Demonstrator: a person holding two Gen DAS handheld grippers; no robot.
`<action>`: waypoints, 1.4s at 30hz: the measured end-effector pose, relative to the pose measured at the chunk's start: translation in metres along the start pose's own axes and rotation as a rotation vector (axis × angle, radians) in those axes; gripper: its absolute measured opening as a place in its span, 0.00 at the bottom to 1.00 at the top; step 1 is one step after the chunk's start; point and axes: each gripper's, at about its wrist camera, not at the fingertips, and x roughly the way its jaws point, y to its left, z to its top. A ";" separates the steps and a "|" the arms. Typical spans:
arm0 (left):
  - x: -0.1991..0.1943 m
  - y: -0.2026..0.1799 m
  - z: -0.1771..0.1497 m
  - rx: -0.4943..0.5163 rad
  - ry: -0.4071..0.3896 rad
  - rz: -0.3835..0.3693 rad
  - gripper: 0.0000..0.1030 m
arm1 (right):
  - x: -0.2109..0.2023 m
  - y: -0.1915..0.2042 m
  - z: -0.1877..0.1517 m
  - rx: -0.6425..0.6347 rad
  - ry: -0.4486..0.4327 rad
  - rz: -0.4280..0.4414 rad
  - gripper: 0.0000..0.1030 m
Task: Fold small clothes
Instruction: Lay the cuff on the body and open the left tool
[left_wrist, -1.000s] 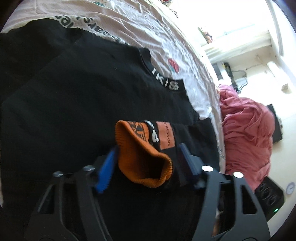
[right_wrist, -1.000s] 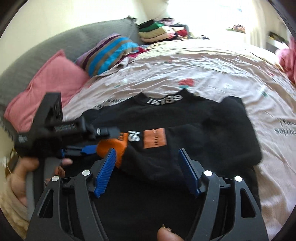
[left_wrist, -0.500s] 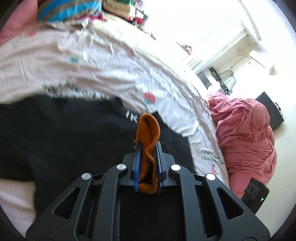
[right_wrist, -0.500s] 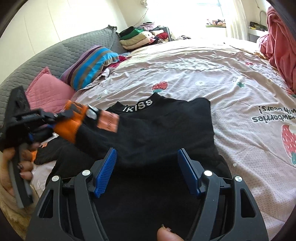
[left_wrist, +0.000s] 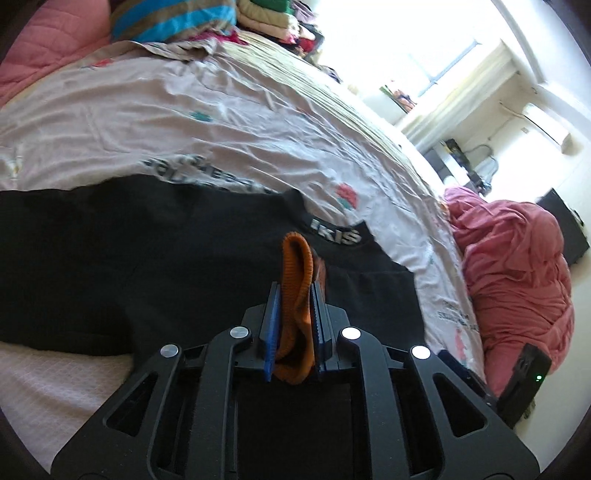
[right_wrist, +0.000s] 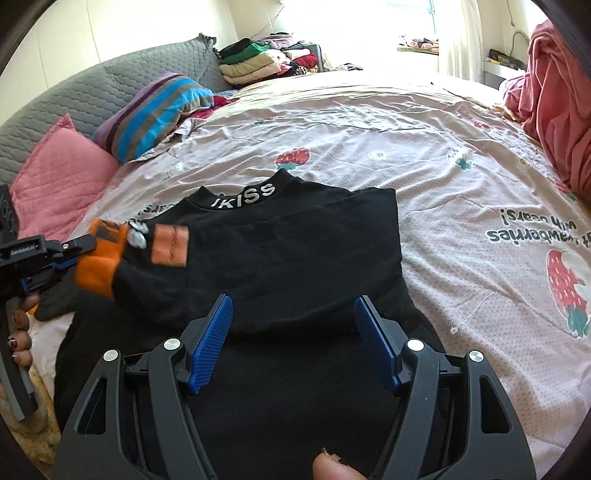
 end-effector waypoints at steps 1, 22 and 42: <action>-0.003 0.003 0.001 -0.003 -0.008 0.006 0.08 | 0.001 0.001 0.001 -0.003 0.000 -0.002 0.65; 0.038 0.009 -0.041 0.125 0.137 0.170 0.35 | 0.058 -0.005 -0.003 -0.017 0.146 -0.104 0.66; -0.015 0.003 -0.036 0.148 0.054 0.259 0.91 | 0.001 0.016 0.008 -0.021 -0.013 -0.032 0.94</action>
